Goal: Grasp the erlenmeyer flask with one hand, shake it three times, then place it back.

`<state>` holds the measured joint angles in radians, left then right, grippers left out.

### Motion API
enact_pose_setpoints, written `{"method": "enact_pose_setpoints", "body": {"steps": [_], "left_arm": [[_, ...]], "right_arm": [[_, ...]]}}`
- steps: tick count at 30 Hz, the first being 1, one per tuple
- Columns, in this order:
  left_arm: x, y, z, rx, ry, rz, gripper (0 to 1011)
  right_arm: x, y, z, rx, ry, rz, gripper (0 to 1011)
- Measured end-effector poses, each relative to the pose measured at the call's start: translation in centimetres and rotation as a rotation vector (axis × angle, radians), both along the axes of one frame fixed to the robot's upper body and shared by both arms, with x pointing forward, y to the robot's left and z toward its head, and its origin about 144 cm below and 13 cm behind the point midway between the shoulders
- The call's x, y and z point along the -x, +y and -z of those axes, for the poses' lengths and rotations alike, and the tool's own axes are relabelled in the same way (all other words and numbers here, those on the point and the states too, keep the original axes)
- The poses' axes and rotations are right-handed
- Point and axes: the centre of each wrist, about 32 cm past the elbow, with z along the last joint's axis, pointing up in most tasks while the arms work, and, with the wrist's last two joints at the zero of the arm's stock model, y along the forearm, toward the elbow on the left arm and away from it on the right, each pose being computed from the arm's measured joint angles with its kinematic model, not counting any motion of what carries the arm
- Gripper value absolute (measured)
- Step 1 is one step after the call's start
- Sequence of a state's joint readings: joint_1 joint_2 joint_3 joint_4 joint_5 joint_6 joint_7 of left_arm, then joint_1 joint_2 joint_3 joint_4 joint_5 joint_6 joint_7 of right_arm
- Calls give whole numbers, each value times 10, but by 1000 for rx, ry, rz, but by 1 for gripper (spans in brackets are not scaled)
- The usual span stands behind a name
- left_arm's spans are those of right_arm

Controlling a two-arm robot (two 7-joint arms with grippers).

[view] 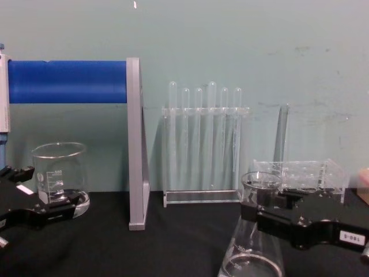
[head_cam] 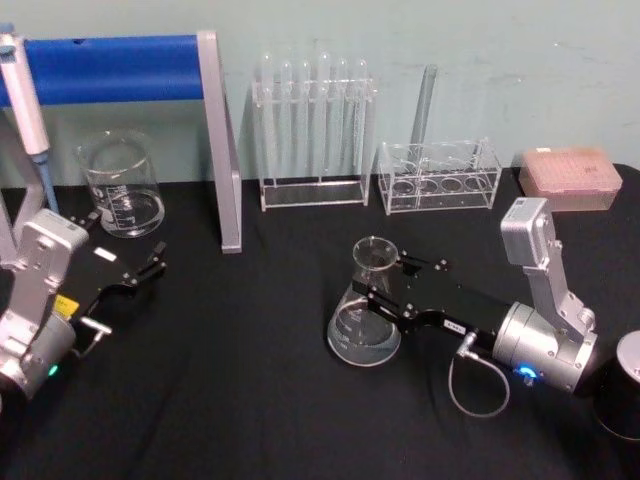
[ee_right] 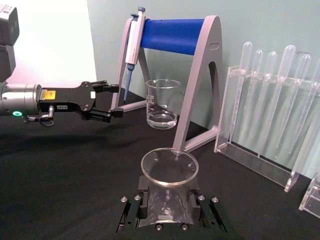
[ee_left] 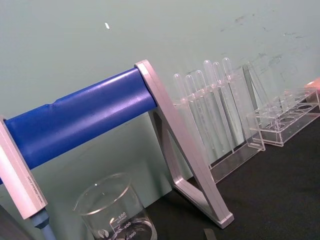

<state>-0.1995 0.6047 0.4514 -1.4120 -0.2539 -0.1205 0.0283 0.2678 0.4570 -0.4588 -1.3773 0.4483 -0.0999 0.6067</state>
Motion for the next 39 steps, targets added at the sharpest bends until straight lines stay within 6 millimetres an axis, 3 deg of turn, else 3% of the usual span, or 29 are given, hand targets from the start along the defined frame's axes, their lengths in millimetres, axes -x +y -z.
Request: {"method": "enact_pose_setpoints", "body": {"steps": [39], "left_arm": [[0, 0, 0, 0, 0, 0, 1001]], "right_arm": [[3, 1, -1, 22, 23, 7, 449]]}}
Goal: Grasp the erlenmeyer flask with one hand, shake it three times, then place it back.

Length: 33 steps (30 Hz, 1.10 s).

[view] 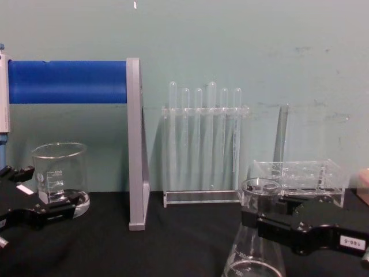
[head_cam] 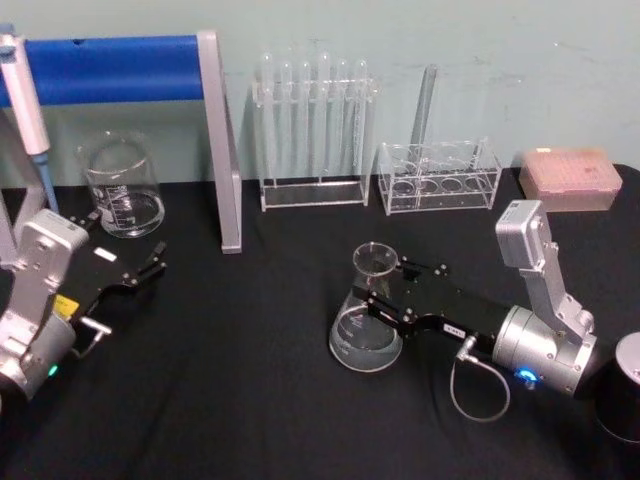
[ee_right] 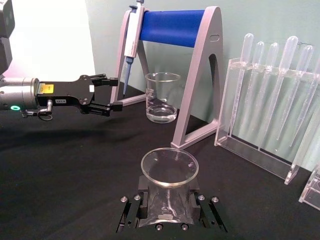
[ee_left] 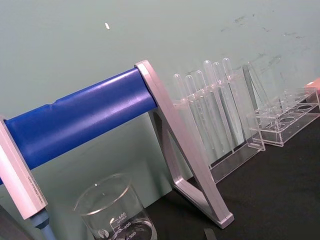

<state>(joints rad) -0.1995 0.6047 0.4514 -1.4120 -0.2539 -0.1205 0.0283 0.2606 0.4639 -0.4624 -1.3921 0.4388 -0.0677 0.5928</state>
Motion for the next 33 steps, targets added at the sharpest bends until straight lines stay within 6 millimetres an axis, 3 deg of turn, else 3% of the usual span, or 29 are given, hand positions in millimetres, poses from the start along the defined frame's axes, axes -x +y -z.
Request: {"method": "enact_pose_setpoints", "body": {"steps": [16, 21, 33], "left_arm": [[0, 0, 0, 0, 0, 0, 1001], [0, 0, 0, 0, 0, 0, 1001], [0, 0, 0, 0, 0, 0, 1001]], "right_arm": [[0, 0, 0, 0, 0, 1, 483], [0, 0, 1, 1, 1, 1, 673], [0, 0, 0, 1, 0, 1, 985]]}}
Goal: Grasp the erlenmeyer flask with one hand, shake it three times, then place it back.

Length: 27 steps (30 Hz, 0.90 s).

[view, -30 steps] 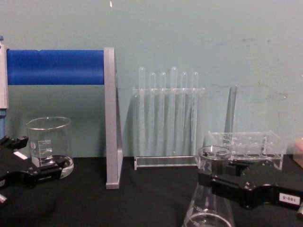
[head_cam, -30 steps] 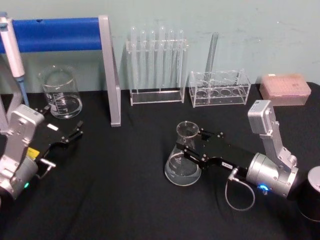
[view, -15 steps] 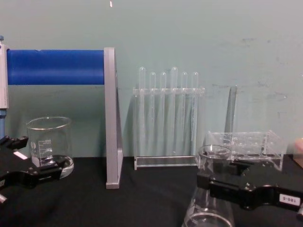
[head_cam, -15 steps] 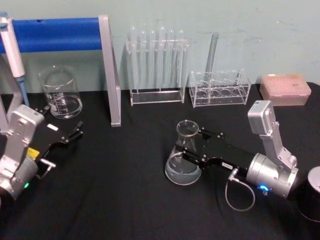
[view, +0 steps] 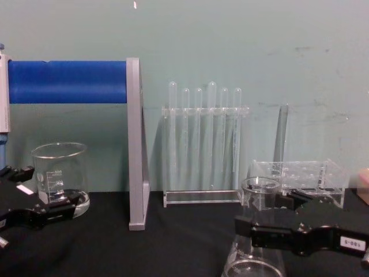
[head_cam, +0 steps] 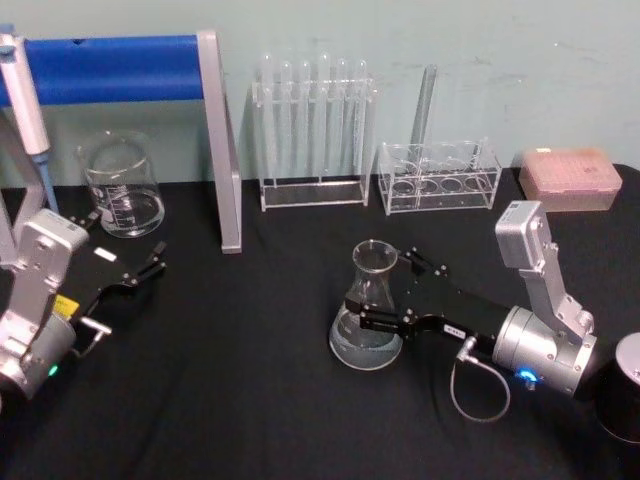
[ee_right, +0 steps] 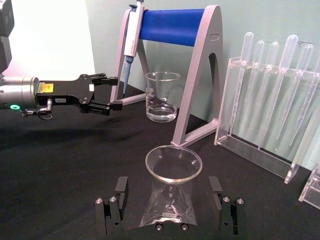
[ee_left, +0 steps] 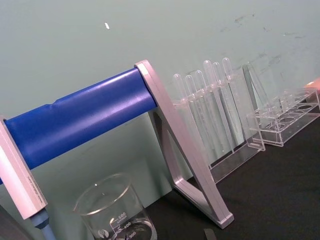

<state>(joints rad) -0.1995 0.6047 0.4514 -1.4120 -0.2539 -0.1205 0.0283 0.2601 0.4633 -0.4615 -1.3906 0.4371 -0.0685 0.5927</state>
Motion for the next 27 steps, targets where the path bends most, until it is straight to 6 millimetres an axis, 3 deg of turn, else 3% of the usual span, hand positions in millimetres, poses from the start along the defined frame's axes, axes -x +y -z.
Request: {"method": "enact_pose_setpoints", "body": {"steps": [27], "left_arm": [[0, 0, 0, 0, 0, 0, 1001]], "right_arm": [[2, -2, -1, 10, 5, 0, 1000]]}}
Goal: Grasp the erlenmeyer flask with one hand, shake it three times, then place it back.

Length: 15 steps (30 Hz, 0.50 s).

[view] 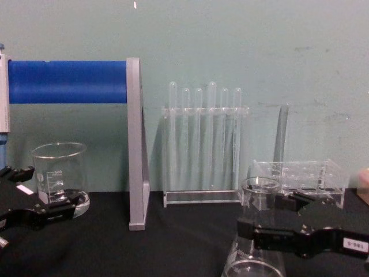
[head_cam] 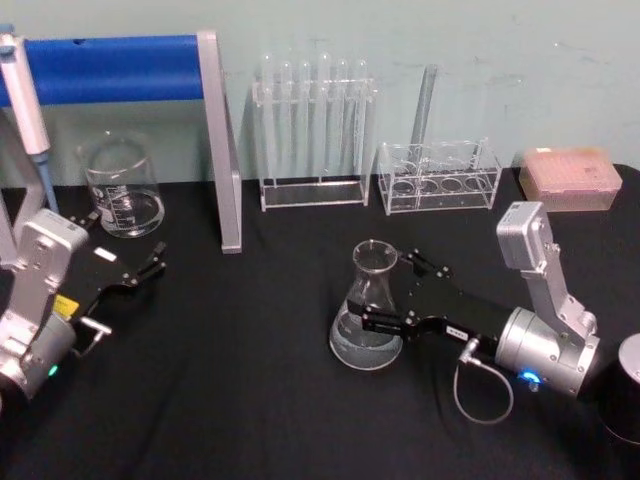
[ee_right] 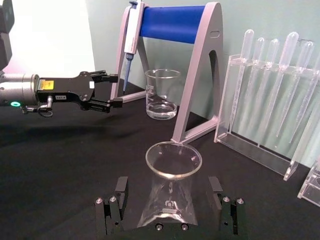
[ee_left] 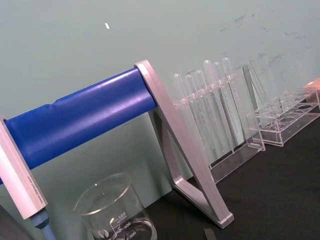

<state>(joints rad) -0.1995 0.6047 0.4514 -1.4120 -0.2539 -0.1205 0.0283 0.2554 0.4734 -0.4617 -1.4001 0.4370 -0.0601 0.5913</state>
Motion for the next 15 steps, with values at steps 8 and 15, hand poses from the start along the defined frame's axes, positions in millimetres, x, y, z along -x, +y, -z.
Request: {"method": "enact_pose_setpoints", "body": {"steps": [8, 15], "left_arm": [[0, 0, 0, 0, 0, 0, 1001], [0, 0, 0, 0, 0, 0, 1001]], "right_arm": [[7, -9, 0, 11, 4, 3, 1000], [17, -23, -1, 21, 4, 15, 1000]]}}
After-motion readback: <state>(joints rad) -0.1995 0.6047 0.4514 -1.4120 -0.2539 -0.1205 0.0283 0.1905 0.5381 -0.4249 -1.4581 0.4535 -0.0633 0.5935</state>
